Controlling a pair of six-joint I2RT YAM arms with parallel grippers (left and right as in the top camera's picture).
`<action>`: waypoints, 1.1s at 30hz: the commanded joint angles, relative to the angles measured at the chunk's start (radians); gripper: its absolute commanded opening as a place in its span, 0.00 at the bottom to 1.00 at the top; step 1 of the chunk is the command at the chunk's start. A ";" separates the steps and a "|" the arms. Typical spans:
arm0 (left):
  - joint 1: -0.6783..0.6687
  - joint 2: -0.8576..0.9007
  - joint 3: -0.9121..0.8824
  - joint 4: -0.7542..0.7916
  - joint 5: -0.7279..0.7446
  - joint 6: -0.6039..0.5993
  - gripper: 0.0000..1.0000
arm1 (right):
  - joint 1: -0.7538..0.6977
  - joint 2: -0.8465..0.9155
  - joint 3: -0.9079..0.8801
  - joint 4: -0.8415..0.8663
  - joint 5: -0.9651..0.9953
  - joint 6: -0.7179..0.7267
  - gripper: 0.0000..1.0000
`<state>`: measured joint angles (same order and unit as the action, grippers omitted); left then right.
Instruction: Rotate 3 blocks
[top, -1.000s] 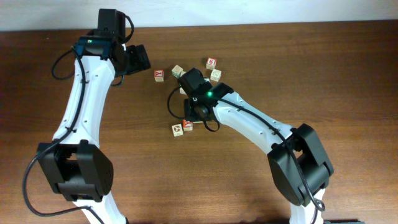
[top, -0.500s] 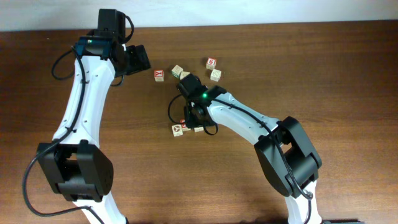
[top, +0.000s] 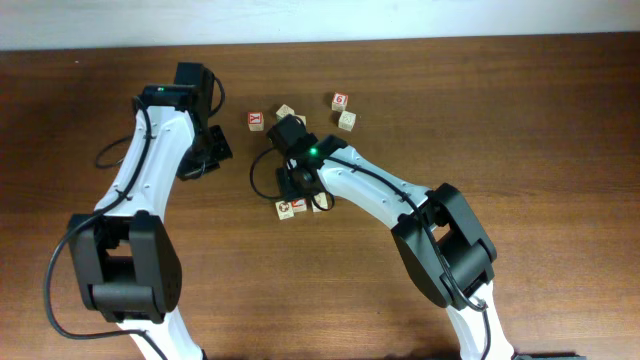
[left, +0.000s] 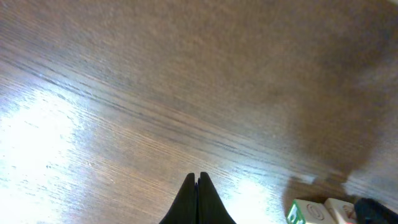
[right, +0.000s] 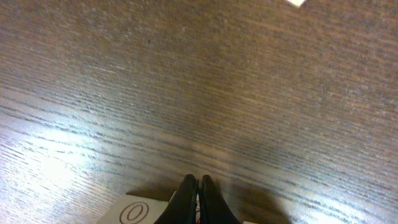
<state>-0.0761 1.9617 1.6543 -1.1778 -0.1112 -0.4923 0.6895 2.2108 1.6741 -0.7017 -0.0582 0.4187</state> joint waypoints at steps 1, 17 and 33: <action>0.004 0.007 -0.031 0.002 0.021 -0.006 0.00 | 0.011 0.010 0.011 -0.023 -0.042 0.000 0.05; -0.039 0.007 -0.031 0.061 0.036 0.075 0.00 | -0.166 -0.141 -0.154 -0.131 -0.145 0.031 0.04; -0.082 0.007 -0.045 0.059 0.241 0.225 0.00 | -0.123 -0.156 -0.185 -0.042 -0.204 -0.023 0.04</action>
<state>-0.1669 1.9636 1.6192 -1.1183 0.0605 -0.3012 0.5869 2.0659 1.4734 -0.7456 -0.2569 0.4240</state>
